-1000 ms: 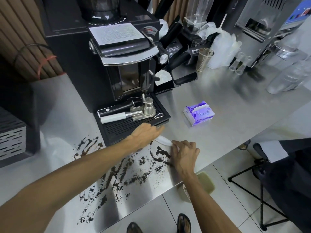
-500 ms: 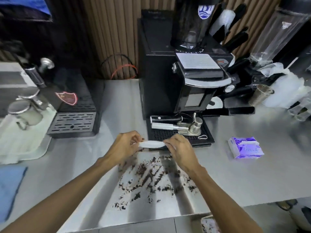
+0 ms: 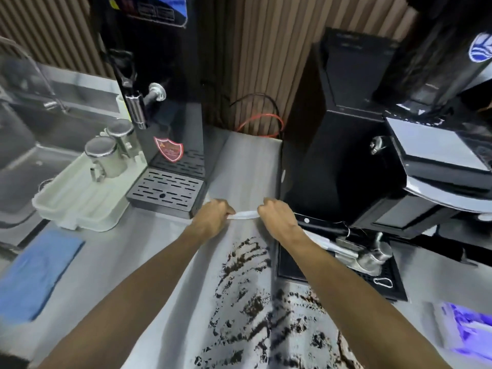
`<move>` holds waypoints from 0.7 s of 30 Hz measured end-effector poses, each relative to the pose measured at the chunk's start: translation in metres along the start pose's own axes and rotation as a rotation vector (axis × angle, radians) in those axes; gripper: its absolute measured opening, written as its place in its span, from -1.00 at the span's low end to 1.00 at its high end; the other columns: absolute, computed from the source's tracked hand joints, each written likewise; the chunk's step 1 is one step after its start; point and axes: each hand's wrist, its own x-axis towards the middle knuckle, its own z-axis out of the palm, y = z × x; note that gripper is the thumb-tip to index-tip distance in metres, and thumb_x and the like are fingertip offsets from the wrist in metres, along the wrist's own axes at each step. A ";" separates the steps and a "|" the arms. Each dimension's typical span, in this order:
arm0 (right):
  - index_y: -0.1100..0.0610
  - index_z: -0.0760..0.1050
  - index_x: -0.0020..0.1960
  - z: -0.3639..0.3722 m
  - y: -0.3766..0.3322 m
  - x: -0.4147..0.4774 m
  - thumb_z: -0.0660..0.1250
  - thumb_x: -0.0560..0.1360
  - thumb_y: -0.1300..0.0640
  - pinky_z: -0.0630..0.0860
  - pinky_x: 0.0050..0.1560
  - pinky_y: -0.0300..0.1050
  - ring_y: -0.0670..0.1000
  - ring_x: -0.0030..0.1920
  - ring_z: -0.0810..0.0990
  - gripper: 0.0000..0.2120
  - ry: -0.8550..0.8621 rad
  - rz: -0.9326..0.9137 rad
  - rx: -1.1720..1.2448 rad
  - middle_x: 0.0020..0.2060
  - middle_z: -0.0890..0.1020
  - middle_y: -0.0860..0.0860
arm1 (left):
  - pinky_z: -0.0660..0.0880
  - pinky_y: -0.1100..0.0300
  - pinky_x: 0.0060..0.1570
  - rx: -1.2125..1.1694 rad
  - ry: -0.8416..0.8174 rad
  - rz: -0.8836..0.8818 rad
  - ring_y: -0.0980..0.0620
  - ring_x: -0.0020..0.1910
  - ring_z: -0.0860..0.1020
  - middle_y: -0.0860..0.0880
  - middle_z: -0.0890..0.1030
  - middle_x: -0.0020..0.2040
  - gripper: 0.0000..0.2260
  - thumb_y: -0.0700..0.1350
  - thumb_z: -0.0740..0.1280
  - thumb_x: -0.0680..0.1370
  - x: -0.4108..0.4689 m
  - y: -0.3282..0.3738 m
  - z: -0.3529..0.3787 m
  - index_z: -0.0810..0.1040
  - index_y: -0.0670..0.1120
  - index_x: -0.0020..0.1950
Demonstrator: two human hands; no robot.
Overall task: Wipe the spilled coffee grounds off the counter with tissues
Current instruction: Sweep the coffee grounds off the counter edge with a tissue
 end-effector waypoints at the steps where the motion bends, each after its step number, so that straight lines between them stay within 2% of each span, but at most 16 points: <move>1: 0.17 0.55 0.11 0.003 -0.001 0.000 0.22 0.54 0.31 0.52 -0.03 -0.03 0.11 -0.03 0.61 -0.79 -0.023 -0.017 -0.003 0.00 0.60 0.12 | 0.56 0.16 -0.03 -0.011 -0.008 0.000 -0.03 -0.11 0.61 -0.06 0.67 0.02 -0.72 -0.30 0.31 0.53 0.001 -0.001 0.006 0.67 -0.02 0.12; 6: 0.17 0.51 0.13 0.012 -0.011 -0.023 0.20 0.55 0.33 0.50 0.02 0.01 0.15 0.02 0.60 -0.79 -0.088 -0.047 0.062 0.02 0.60 0.14 | 0.57 0.15 0.04 -0.034 0.033 0.098 -0.03 -0.05 0.63 -0.08 0.68 0.04 -0.76 -0.30 0.34 0.53 -0.021 0.000 0.016 0.68 -0.08 0.13; 10: 0.19 0.50 0.08 0.010 -0.026 -0.056 0.17 0.56 0.36 0.50 -0.03 -0.01 0.08 -0.12 0.55 -0.81 -0.095 -0.124 0.152 -0.05 0.59 0.13 | 0.44 0.44 0.03 -0.098 0.021 0.127 0.07 -0.08 0.64 0.00 0.69 0.02 -0.78 -0.29 0.38 0.51 -0.065 0.004 0.016 0.69 -0.07 0.09; 12: 0.20 0.50 0.07 0.004 -0.033 -0.069 0.17 0.54 0.40 0.49 -0.02 -0.02 0.10 -0.11 0.55 -0.79 -0.111 -0.160 0.195 -0.05 0.58 0.15 | 0.38 0.56 -0.02 -0.134 -0.027 0.120 0.13 -0.12 0.63 0.03 0.69 -0.01 -0.79 -0.28 0.39 0.51 -0.083 0.006 0.014 0.70 -0.07 0.08; 16: 0.22 0.46 0.02 -0.007 -0.027 -0.079 0.11 0.46 0.53 0.39 -0.07 -0.05 0.12 -0.14 0.48 -0.70 -0.127 -0.167 0.285 -0.04 0.54 0.18 | 0.48 0.48 -0.02 -0.185 -0.119 0.036 0.20 -0.10 0.61 0.07 0.68 0.01 -0.81 -0.25 0.39 0.53 -0.093 0.007 0.006 0.70 -0.04 0.08; 18: 0.24 0.45 -0.02 -0.011 -0.017 -0.073 0.11 0.44 0.55 0.34 -0.13 -0.05 0.14 -0.12 0.50 -0.70 -0.098 -0.140 0.292 -0.05 0.53 0.19 | 0.46 0.50 -0.11 -0.269 -0.115 -0.027 0.28 -0.18 0.60 0.13 0.68 -0.09 -0.81 -0.28 0.38 0.52 -0.089 0.010 -0.004 0.68 -0.07 0.07; 21: 0.23 0.43 0.00 -0.021 -0.006 -0.058 0.09 0.42 0.53 0.27 -0.15 -0.06 0.18 -0.04 0.52 -0.69 -0.044 -0.091 0.294 -0.02 0.53 0.18 | 0.53 0.33 -0.21 -0.402 -0.083 -0.078 0.20 -0.22 0.61 0.17 0.64 -0.21 -0.78 -0.31 0.37 0.51 -0.078 0.015 -0.020 0.56 -0.02 0.05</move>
